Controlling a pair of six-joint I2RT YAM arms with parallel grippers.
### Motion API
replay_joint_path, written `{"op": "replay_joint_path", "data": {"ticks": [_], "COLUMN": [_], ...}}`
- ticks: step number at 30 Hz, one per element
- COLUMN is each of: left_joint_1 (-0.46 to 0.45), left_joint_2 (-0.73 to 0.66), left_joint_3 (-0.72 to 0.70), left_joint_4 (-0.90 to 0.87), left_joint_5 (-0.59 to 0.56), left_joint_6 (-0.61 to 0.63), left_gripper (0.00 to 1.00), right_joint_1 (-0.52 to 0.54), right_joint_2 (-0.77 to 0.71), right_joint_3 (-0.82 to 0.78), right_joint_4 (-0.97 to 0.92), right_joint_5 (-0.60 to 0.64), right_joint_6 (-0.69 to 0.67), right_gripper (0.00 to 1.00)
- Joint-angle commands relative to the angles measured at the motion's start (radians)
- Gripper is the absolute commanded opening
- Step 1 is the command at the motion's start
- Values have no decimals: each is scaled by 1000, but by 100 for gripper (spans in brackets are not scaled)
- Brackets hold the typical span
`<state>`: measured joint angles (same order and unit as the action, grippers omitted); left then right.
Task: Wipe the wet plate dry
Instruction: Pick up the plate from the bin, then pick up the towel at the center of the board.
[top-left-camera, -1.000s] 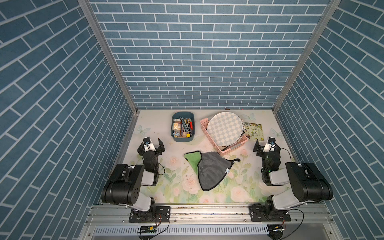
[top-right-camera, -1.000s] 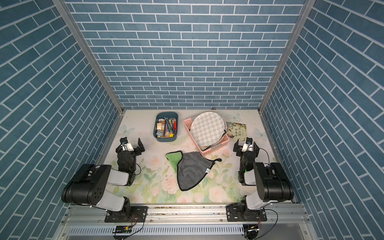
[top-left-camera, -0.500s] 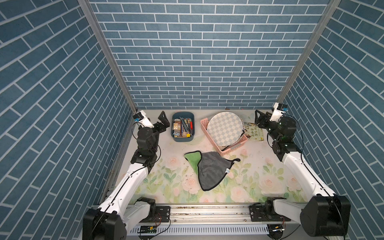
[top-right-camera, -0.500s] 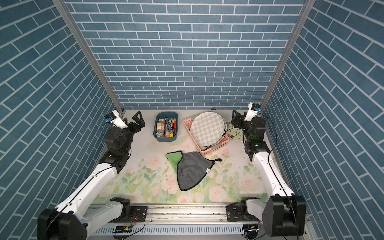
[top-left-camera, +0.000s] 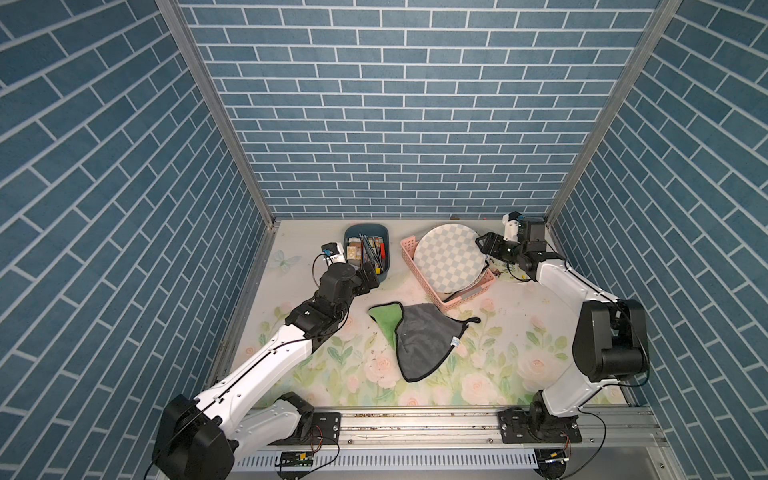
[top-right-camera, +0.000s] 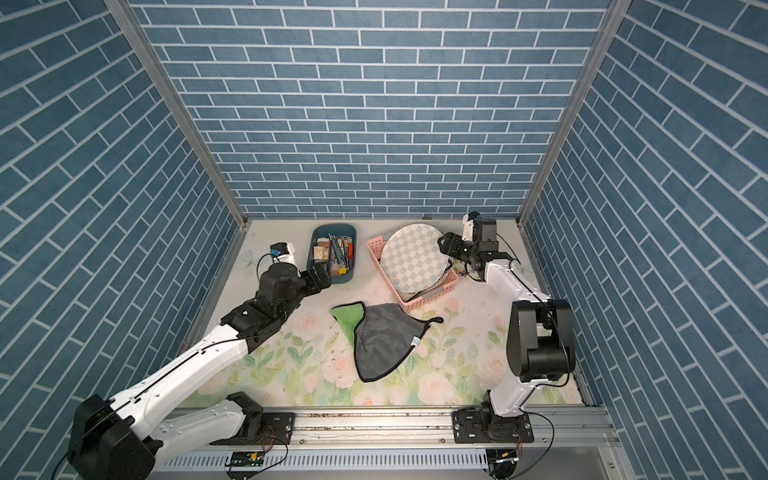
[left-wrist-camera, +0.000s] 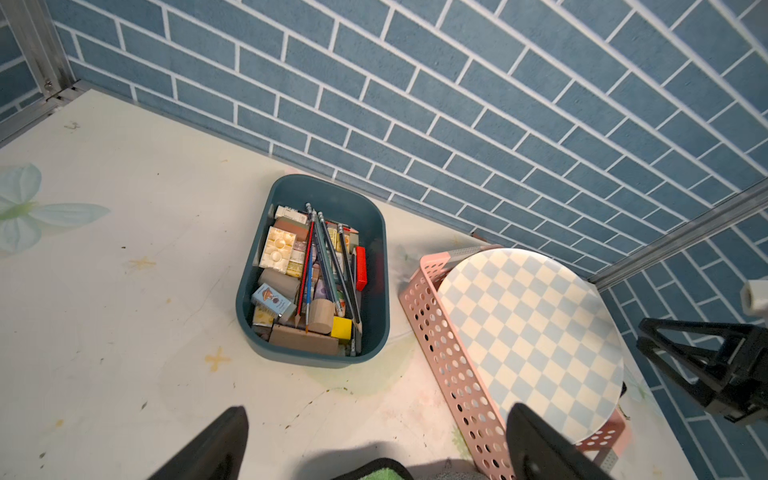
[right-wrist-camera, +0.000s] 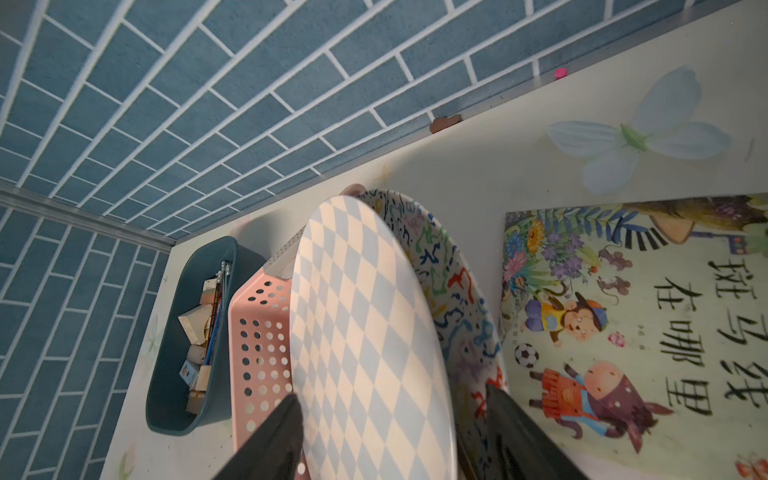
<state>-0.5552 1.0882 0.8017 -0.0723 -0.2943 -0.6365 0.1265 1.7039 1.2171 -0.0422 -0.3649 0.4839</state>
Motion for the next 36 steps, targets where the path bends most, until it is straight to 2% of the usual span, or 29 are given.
{"op": "replay_joint_path", "data": {"ticks": [1,7,11,15,18,22,24,26,27,30,31,36], "left_joint_1": [-6,-7,-6,-7,-8,-39,-81,-131,-160,-260,-293,-469], "left_joint_2": [1,26,41,39,34,41,41,44,49,76,94,254], "left_joint_3": [-13,-13,-9,-8,-33,-50,-45,-39,-37,-36,-35,6], "left_joint_4": [-24,-25,-17,-2,36,58,47,22,11,-21,-27,-89], "left_joint_5": [-60,-124,-66,24,95,111,82,43,20,-48,-68,-218], "left_joint_6": [-20,-85,-123,-72,-60,-62,-52,-39,-34,-22,-19,5], "left_gripper": [100,100,100,100,100,100,100,100,100,100,100,100], "right_joint_1": [1,9,11,32,61,85,86,86,87,82,80,76], "right_joint_2": [48,80,86,49,16,37,34,11,-4,-55,-81,-290], "right_joint_3": [47,57,55,21,-50,-72,-57,-40,-33,-13,-13,-102], "right_joint_4": [-4,34,68,97,165,187,185,189,193,193,189,255], "right_joint_5": [-41,-98,-196,-270,-279,-279,-272,-255,-244,-196,-164,21], "right_joint_6": [30,27,27,18,31,36,38,34,32,31,39,92], "right_gripper": [71,64,55,51,49,45,36,33,29,4,0,0]}}
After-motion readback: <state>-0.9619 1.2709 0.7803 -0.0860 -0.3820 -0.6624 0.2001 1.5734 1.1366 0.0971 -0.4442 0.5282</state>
